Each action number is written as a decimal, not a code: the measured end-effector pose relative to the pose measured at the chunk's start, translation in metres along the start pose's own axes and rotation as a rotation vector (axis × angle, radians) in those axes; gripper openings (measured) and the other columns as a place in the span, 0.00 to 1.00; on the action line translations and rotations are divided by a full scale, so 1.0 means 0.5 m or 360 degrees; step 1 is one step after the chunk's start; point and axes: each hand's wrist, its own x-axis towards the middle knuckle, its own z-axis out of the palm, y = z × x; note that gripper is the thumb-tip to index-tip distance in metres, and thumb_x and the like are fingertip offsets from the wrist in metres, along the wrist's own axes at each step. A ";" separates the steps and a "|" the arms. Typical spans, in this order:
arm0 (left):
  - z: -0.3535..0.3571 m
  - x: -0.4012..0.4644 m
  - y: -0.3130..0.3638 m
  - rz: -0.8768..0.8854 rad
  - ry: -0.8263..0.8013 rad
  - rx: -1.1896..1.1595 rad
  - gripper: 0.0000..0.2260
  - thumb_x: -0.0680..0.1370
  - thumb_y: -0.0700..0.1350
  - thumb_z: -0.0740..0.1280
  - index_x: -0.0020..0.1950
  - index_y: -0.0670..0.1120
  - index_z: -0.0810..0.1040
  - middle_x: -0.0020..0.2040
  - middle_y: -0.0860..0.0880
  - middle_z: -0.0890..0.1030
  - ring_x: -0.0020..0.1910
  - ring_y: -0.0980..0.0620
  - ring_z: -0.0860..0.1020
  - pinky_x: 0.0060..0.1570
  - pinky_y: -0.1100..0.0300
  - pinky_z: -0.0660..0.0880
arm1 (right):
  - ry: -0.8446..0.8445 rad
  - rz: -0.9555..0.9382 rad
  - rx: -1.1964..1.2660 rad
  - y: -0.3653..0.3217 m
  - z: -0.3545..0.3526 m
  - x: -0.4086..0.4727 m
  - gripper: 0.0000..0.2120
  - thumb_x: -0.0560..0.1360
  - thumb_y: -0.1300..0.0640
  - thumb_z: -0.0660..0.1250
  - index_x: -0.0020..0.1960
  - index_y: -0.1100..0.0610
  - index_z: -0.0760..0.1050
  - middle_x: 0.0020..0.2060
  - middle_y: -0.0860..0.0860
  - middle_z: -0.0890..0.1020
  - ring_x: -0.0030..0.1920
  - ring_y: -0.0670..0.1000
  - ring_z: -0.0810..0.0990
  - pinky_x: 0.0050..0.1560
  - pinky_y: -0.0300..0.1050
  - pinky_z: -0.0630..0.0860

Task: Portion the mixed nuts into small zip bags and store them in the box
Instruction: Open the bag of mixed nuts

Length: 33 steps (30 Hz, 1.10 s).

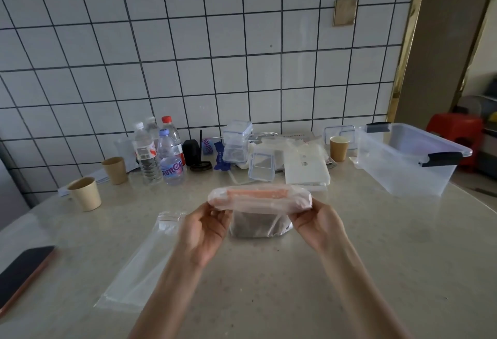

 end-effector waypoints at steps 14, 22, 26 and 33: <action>-0.007 0.003 0.007 0.0468 0.0857 0.1443 0.19 0.81 0.62 0.66 0.63 0.50 0.74 0.57 0.48 0.79 0.51 0.49 0.80 0.44 0.50 0.81 | 0.0457 -0.0357 -0.1666 -0.043 0.017 -0.014 0.25 0.78 0.42 0.71 0.68 0.55 0.73 0.59 0.56 0.81 0.48 0.53 0.84 0.45 0.51 0.82; 0.020 0.001 0.014 0.0955 0.0292 0.3034 0.20 0.77 0.62 0.71 0.61 0.50 0.85 0.56 0.54 0.86 0.56 0.53 0.82 0.55 0.55 0.76 | 0.0103 -0.1044 -0.3046 -0.029 0.039 -0.003 0.17 0.77 0.51 0.75 0.64 0.55 0.82 0.54 0.46 0.82 0.47 0.43 0.77 0.46 0.27 0.69; 0.030 0.027 0.020 0.0645 0.0345 0.2709 0.15 0.83 0.57 0.67 0.47 0.48 0.87 0.46 0.42 0.87 0.45 0.46 0.83 0.42 0.57 0.71 | 0.0230 -0.0922 -0.2732 -0.023 0.035 0.032 0.13 0.81 0.60 0.66 0.46 0.71 0.79 0.30 0.51 0.72 0.27 0.43 0.65 0.28 0.37 0.60; 0.047 0.082 0.023 -0.0144 0.0516 0.1775 0.12 0.82 0.47 0.70 0.56 0.39 0.85 0.51 0.40 0.88 0.48 0.44 0.84 0.49 0.53 0.80 | 0.0448 -0.0255 -0.1954 0.009 0.046 0.081 0.08 0.81 0.60 0.66 0.44 0.59 0.81 0.35 0.52 0.83 0.34 0.49 0.79 0.36 0.41 0.74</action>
